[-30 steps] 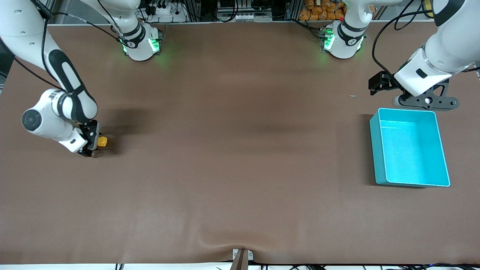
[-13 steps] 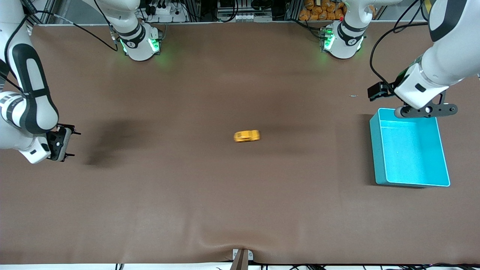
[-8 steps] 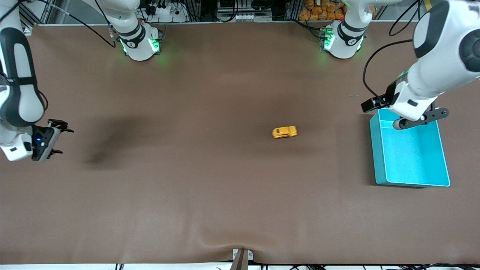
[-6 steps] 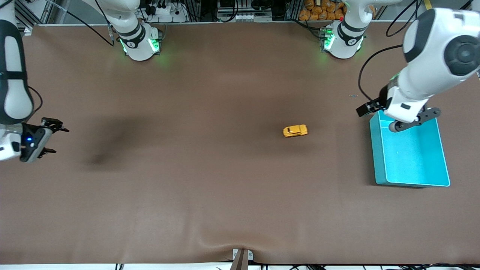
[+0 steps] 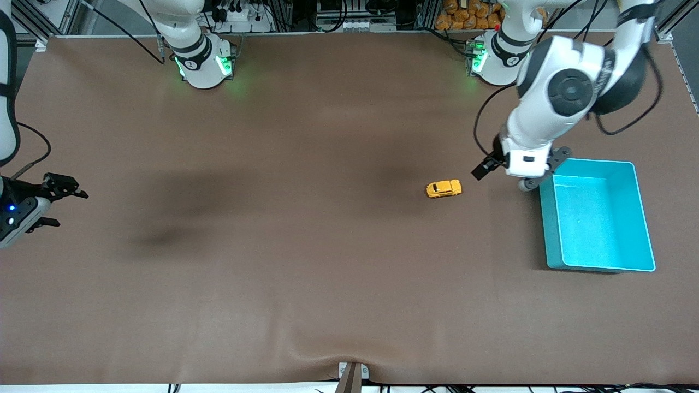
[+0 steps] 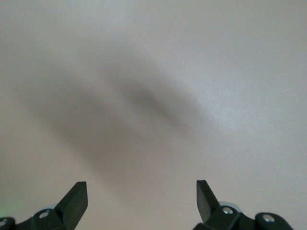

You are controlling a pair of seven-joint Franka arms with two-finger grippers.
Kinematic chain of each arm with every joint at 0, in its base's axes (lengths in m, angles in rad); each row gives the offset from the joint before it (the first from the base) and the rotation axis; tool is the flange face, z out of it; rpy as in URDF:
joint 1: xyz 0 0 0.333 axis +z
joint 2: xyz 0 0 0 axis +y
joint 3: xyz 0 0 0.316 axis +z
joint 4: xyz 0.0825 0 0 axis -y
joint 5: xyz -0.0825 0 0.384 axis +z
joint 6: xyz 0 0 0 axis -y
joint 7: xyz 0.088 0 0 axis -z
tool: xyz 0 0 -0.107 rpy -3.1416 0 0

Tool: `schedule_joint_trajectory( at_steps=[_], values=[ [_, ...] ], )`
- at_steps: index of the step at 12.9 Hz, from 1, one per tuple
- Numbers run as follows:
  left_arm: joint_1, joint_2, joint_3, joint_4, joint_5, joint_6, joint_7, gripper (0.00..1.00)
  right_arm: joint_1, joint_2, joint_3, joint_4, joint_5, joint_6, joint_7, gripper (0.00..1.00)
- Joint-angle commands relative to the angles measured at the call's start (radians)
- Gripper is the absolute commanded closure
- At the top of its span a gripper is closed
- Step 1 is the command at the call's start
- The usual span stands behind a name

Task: Wind and store yellow beetle car
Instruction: 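Reach the left gripper toward the car while the right gripper retracts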

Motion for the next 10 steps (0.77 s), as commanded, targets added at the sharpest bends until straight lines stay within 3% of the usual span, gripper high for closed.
schedule_joint_trajectory(
  at_steps=[1,6,10],
  values=[
    [0.005,-0.033,-0.034,-0.117,-0.038,0.111,-0.144,0.00,0.065,-0.078,-0.004,-0.002,0.016,-0.039,0.233,0.00],
    [0.007,-0.002,-0.066,-0.259,-0.127,0.403,-0.443,0.00,0.170,-0.175,-0.004,0.001,0.002,-0.058,0.622,0.00],
    [-0.015,0.075,-0.067,-0.332,-0.130,0.609,-0.655,0.00,0.171,-0.218,-0.009,0.024,0.000,-0.139,0.753,0.00]
  ],
)
